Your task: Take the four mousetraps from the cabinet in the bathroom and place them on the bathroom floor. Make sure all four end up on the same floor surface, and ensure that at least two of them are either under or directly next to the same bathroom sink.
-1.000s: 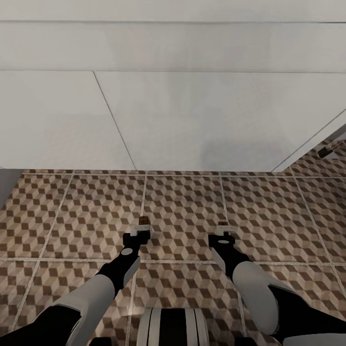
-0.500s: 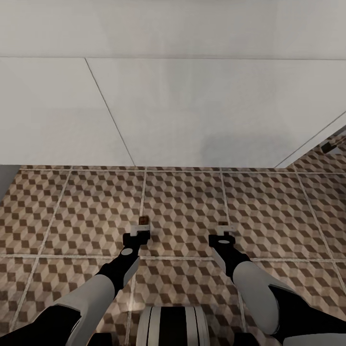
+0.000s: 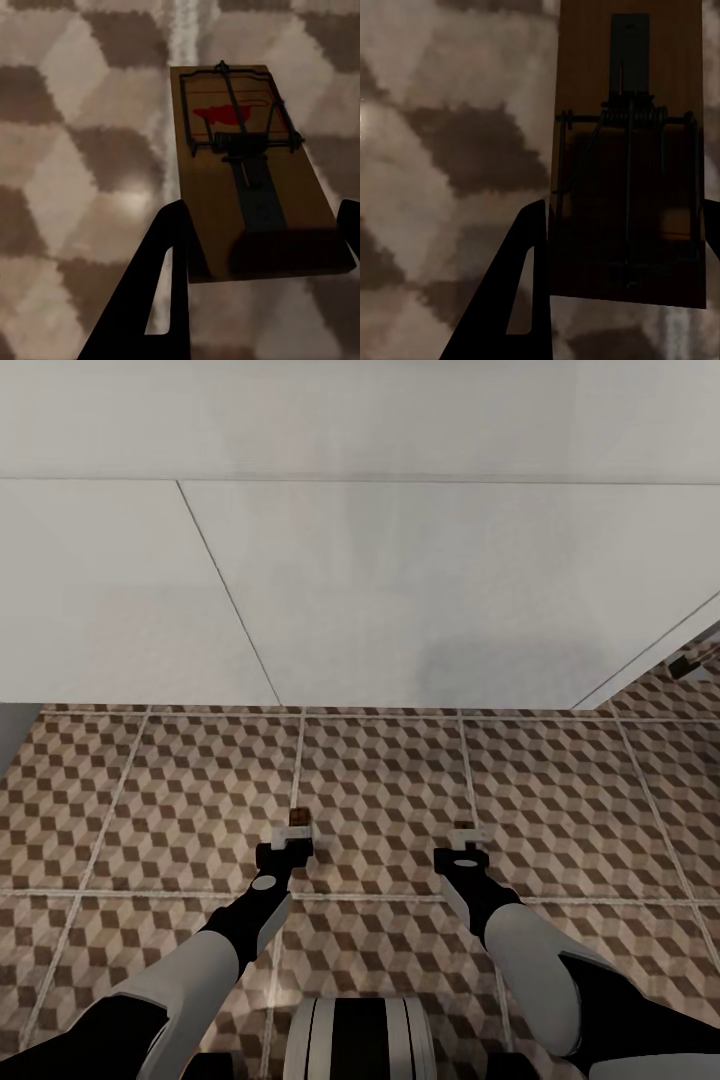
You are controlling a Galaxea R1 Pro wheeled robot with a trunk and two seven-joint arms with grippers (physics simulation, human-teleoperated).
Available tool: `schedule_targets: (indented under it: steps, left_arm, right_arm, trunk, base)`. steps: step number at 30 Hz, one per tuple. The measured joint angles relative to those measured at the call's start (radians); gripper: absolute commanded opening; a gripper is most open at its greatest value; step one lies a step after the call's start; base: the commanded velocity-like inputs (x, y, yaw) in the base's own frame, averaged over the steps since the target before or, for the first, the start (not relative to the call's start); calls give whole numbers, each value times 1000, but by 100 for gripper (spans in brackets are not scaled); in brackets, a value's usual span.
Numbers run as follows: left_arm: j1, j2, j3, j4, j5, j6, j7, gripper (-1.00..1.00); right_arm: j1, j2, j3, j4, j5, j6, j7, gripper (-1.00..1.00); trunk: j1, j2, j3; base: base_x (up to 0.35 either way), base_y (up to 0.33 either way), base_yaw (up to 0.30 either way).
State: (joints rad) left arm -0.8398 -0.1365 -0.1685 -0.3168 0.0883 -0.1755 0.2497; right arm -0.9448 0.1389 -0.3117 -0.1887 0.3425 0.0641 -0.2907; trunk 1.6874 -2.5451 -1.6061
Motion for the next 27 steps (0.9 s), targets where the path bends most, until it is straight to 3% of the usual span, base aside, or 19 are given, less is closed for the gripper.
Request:
schedule_targets:
  steps: [6,9,13,23,27]
  left_arm:
    - [0,1,-1,-5,-2,-29,0,-100]
    - [0,1,-2,2,-4,-111,-1,-100]
    - [0,2,-3,9,-3,-167,-1,-100]
    - [0,3,-4,13,3,-160,-10,-100]
    - [0,4,-3,13,3,-141,-12,-100]
  right_arm:
    - [0,0,0,0,0,-4,1,-100]
    - [0,1,1,-1,1,-21,1,-100]
    - [0,1,3,-11,2,-43,1,-100]
    - [-8,0,6,-58,5,-46,1,-100]
    - [-38,1,7,-54,3,-45,2,-100]
  trunk:
    - [0,0,0]
    - [0,0,0]
    - [0,0,0]
    - [0,0,0]
    - [0,0,0]
  base:
    - [0,0,0]
    - [0,0,0]
    - [0,0,0]
    - [0,0,0]
    - [0,0,0]
